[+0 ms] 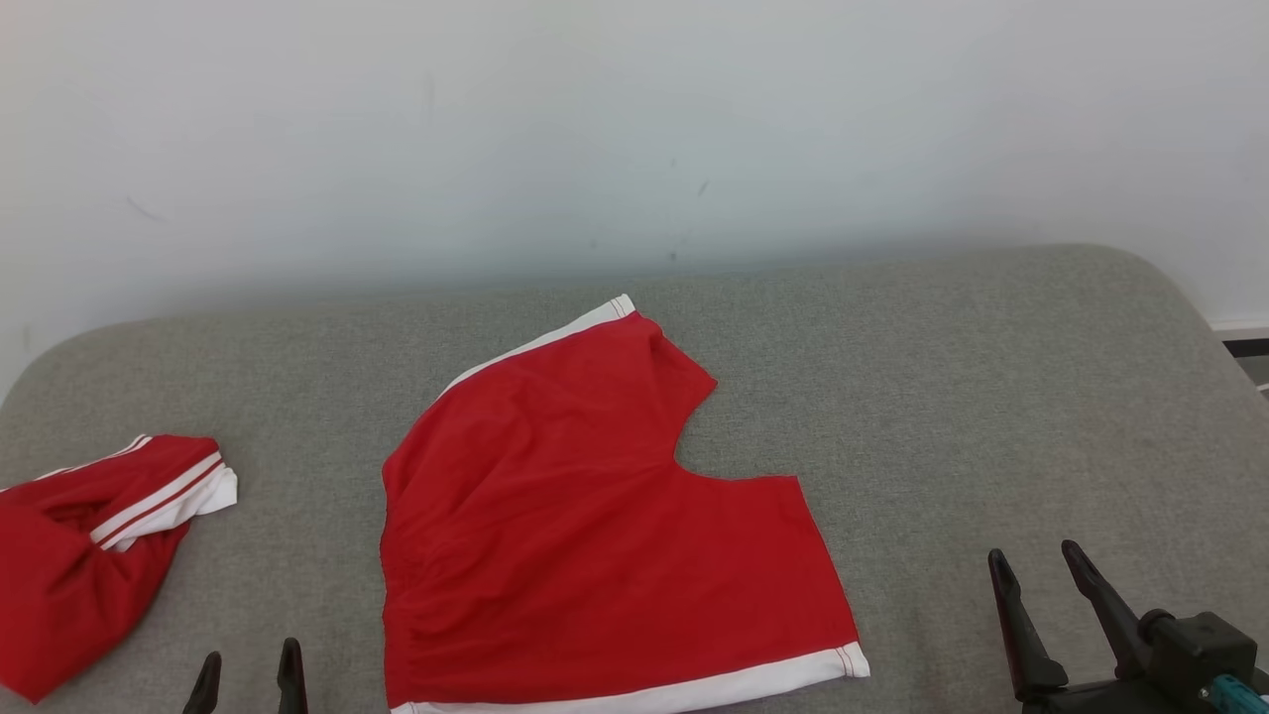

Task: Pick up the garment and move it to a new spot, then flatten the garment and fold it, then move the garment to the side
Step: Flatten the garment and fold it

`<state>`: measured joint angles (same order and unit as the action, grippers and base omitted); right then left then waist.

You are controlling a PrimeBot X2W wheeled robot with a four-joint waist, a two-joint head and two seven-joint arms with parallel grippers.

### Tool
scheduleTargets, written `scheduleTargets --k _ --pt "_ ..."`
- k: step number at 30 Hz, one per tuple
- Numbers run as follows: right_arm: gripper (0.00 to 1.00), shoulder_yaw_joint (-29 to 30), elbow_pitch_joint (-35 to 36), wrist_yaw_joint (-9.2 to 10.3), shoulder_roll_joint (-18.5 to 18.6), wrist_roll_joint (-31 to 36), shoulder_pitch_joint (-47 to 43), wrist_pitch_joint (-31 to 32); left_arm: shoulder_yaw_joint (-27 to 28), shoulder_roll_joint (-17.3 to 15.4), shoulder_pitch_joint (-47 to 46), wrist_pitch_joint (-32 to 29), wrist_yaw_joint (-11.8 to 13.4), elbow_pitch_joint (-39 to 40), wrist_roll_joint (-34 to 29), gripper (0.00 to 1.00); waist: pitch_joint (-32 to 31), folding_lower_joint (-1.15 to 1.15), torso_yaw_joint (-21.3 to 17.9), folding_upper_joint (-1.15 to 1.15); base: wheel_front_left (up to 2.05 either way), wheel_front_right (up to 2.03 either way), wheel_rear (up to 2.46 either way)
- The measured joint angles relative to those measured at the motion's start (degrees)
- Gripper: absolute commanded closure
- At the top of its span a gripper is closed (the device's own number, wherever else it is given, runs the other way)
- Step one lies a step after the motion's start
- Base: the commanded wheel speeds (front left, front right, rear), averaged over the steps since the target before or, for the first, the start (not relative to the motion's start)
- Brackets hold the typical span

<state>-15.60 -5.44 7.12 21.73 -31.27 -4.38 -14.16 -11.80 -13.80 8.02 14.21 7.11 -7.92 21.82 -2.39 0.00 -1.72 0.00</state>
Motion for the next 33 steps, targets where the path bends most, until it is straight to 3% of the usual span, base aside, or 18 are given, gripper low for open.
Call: scheduleTargets --k 33 --pt "0.00 3.67 1.42 0.00 -3.68 5.27 -1.18 3.45 2.96 3.19 1.15 -7.16 0.00 5.06 -6.70 0.00 0.20 0.00 0.50 0.00 0.00 0.00 0.00"
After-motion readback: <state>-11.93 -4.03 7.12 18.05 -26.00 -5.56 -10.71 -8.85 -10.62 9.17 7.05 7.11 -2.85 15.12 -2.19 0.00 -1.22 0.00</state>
